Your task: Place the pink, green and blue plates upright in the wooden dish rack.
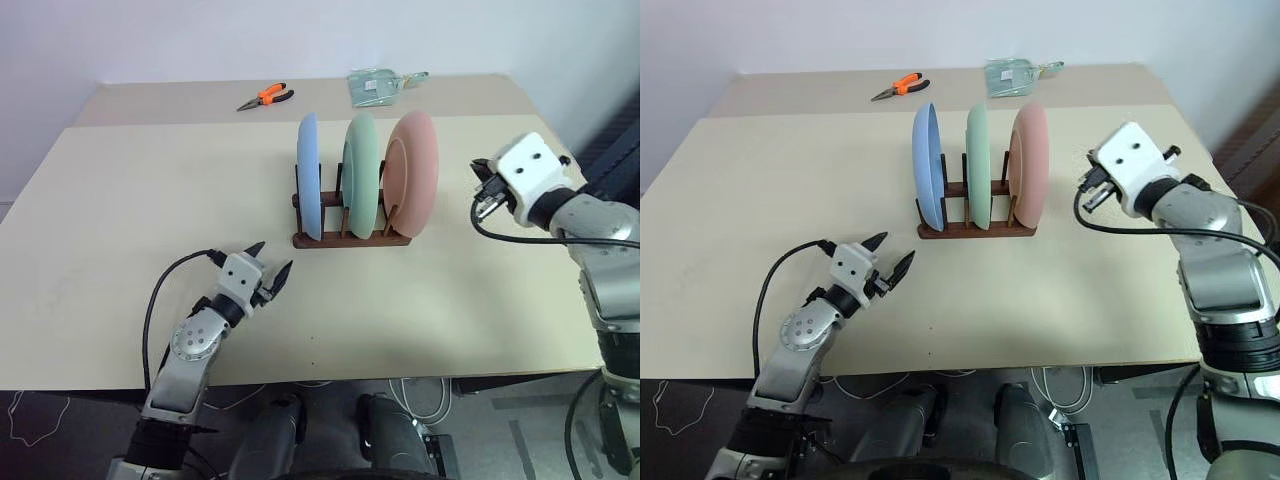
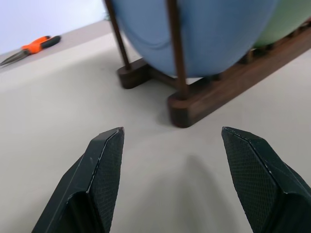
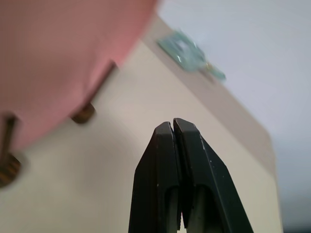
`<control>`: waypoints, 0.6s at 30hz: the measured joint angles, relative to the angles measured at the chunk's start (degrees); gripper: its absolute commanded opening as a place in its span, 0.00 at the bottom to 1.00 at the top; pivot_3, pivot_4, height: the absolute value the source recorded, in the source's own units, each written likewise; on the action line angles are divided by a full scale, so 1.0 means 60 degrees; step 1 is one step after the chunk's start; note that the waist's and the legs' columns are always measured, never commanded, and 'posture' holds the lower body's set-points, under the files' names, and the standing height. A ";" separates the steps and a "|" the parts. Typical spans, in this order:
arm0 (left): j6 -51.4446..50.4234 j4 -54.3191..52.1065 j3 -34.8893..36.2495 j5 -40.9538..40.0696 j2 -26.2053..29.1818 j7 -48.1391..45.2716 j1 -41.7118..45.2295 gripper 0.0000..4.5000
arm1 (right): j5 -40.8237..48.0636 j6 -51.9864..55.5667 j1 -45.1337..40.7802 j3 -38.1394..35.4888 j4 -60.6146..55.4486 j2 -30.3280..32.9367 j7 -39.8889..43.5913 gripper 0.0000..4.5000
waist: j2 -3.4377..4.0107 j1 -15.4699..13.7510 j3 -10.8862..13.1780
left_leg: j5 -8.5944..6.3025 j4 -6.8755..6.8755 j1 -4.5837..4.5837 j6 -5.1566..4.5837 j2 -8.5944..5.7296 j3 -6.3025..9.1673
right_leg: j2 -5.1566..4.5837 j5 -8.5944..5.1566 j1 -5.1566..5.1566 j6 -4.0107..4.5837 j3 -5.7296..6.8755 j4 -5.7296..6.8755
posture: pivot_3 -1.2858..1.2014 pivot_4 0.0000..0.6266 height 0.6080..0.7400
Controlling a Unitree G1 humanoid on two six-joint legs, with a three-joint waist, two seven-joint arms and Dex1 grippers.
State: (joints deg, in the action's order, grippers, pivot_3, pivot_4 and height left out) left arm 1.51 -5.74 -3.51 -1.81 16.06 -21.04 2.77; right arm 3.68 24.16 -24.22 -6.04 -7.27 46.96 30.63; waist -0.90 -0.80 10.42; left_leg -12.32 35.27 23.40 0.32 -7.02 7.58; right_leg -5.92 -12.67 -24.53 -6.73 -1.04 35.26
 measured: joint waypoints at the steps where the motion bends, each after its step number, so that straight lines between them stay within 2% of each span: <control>1: -0.0004 0.0040 0.0167 0.0000 0.0018 0.0110 0.0006 0.73 | 0.0088 -0.0204 0.0246 -0.0246 0.0222 -0.0153 0.0003 0.00 | 0.0000 0.0001 -0.0001 | 0.0000 0.0000 -0.0002 0.0000 0.0000 0.0000 | 0.0001 0.0000 0.0000 0.0000 0.0001 0.0002 | 0.52 0.24 0.99; 8: -0.0203 0.0837 0.1706 -0.0037 0.0848 0.0575 -0.0036 0.73 | 0.1193 -0.0965 0.1416 -0.1026 0.1185 -0.1000 0.0611 0.00 | 0.0012 0.0079 0.0001 | 0.0001 0.0003 -0.0012 0.0000 0.0003 -0.0003 | 0.0006 0.0002 0.0000 0.0002 -0.0006 0.0017 | 0.52 0.24 0.99; 13: -0.0236 0.0847 0.2072 -0.0253 0.1190 0.0331 -0.0186 0.73 | 0.1840 -0.1350 0.1391 -0.1050 0.1662 -0.1326 0.1308 0.00 | 0.0011 0.0029 0.0000 | 0.0001 0.0005 -0.0012 0.0001 0.0003 -0.0001 | 0.0006 0.0002 0.0006 0.0003 -0.0005 0.0013 | 0.52 0.24 0.99; 18: -0.0666 0.0432 0.2240 -0.0726 0.1197 -0.0019 -0.0721 0.73 | 0.1828 -0.1767 0.1347 -0.0826 0.2393 -0.1659 0.1498 0.00 | 0.0017 0.0037 -0.0003 | 0.0001 0.0005 -0.0014 0.0001 0.0003 -0.0001 | 0.0005 0.0003 0.0005 0.0004 -0.0006 0.0016 | 0.52 0.24 0.99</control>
State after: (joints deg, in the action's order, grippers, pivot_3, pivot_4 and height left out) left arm -2.49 -3.15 9.93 -6.17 23.24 -21.15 -1.56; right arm 14.64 13.56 -16.14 -11.00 7.09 37.01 39.62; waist -0.80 -0.58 10.40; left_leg -12.32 35.30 23.32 0.33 -7.00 7.58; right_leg -5.89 -12.65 -24.50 -6.71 -1.08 35.36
